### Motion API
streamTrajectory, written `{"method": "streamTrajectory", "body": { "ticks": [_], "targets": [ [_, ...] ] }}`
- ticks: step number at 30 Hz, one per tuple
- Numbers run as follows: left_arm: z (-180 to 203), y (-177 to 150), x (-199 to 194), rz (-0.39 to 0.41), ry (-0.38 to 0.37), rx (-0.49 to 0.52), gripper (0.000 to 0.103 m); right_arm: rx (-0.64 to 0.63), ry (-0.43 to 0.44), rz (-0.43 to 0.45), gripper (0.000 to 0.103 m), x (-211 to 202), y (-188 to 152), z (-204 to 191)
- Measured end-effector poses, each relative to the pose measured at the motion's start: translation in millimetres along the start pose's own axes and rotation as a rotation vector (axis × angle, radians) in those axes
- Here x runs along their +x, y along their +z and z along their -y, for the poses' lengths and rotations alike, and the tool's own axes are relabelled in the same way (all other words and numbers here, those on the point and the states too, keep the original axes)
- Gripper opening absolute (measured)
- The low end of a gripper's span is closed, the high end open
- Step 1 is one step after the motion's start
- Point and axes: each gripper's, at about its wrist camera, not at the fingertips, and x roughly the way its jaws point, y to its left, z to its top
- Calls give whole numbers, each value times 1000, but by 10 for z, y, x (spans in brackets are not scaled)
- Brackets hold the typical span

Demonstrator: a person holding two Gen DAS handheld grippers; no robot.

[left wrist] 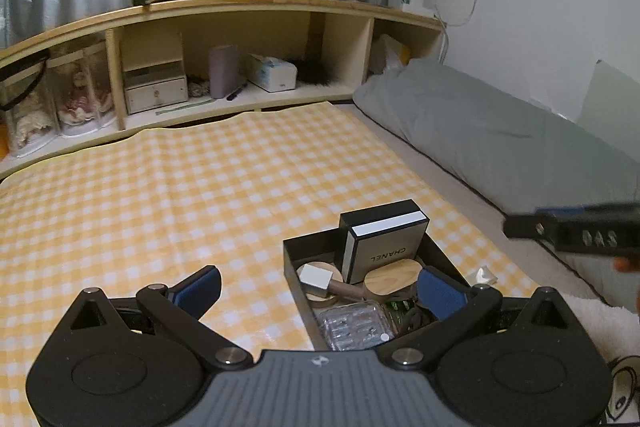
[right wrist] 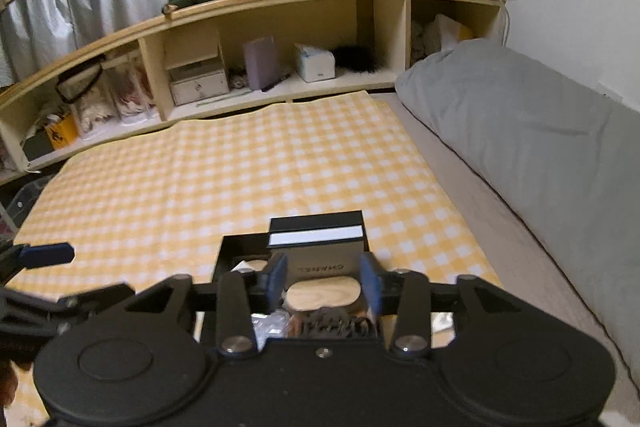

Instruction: Organize rigid objects

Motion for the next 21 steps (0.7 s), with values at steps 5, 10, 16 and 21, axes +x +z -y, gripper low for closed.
{"method": "streamTrajectory", "body": {
  "ticks": [5,10,16,21],
  "targets": [
    [-68,-91,-171,-1,4,-13,103,24,-8,-22,53,-224,-215,-47],
    [-77,-188,-279,17,27,-10,103,24,-53,-20,58,-355,-410,-93],
    [-42,-322,-325,19,40,-6,103,13,-97,2,70,-448,-643,-128],
    [-4,-453,-316,8,71,4,103,9,-111,25,91,-468,-734,-138]
  ]
}}
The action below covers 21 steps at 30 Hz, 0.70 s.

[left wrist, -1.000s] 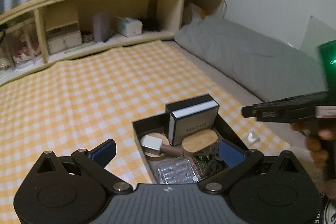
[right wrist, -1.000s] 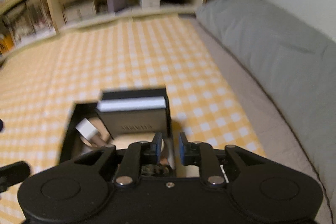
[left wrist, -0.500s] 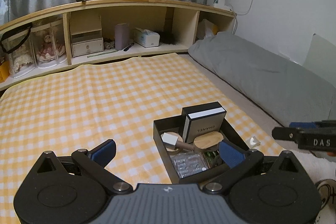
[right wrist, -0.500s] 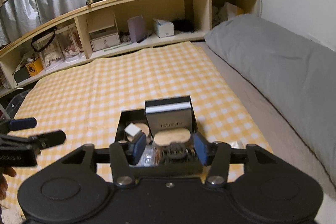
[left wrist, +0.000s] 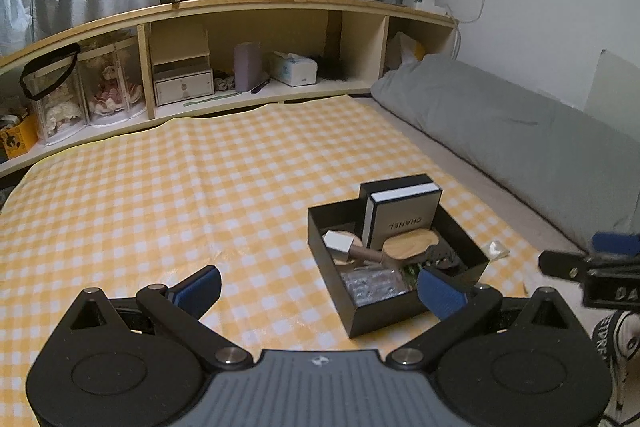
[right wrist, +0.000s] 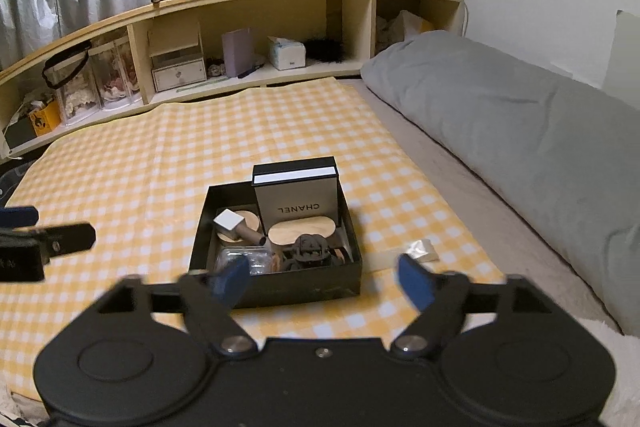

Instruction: Organize rigid objects

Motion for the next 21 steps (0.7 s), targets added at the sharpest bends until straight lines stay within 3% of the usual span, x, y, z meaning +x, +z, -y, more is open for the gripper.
{"method": "streamTrajectory", "body": {
  "ticks": [6,8,21],
  "targets": [
    [-16,-66,1,-1,15,-10,103,-35,-20,52,94,-64,-22,-54],
    [-19,-64,-3,2,17,-15,103,-42,-25,54,100,-66,-39,-64],
    [-29,-70,-36,12,25,-19,103,-33,-39,63,102,-75,-67,-49]
  ]
}}
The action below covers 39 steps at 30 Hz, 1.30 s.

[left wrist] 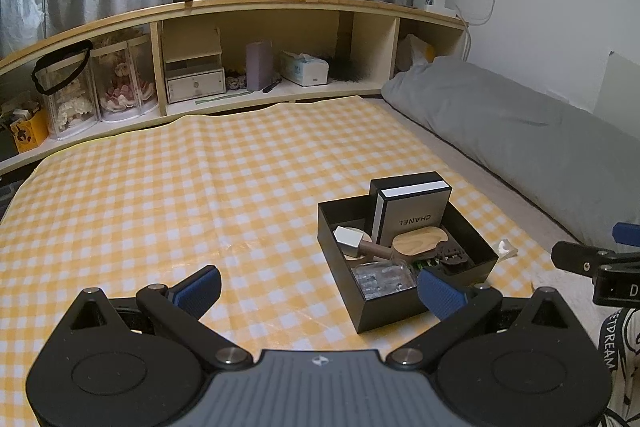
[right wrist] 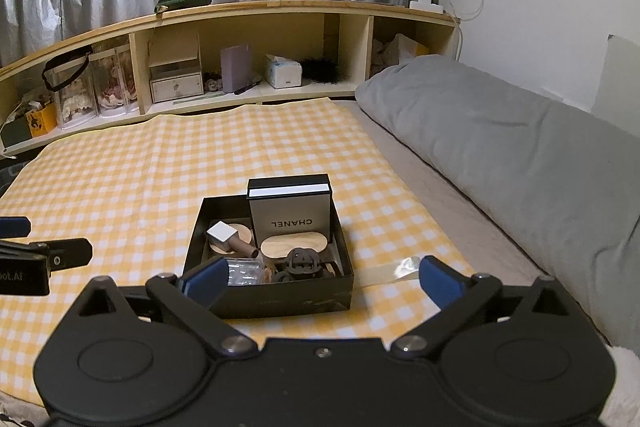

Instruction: Organize rigid objects

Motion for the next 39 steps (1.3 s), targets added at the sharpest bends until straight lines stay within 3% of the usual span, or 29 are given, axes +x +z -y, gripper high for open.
{"method": "streamTrajectory", "body": {
  "ticks": [39],
  "targets": [
    [4,5,-31,8,1,3,103,9,4,5,103,-14,6,5]
  ]
}}
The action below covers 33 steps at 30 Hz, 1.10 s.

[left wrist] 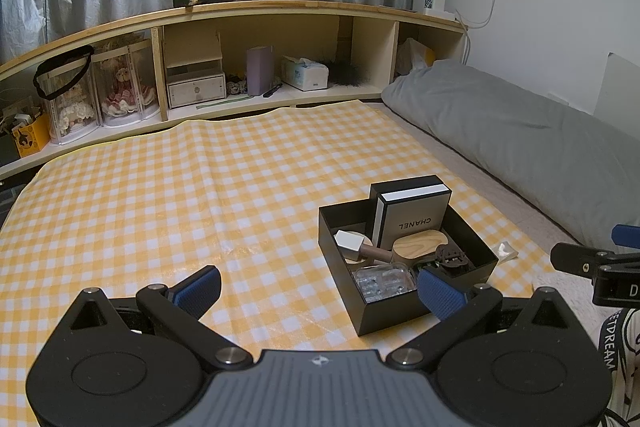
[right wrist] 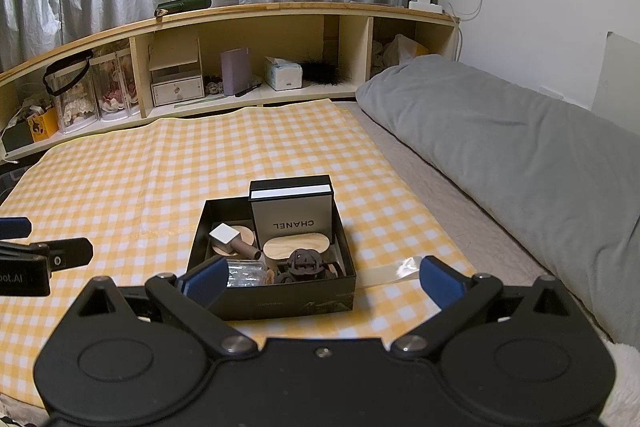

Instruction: Organize rigid objects

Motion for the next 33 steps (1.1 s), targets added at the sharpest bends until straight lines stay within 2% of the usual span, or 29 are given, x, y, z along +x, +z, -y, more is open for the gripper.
{"method": "streamTrajectory", "body": {
  "ticks": [33],
  "targets": [
    [1,-1,-11,0,2,1,103,11,-4,5,103,-33,-9,-33]
  ]
}}
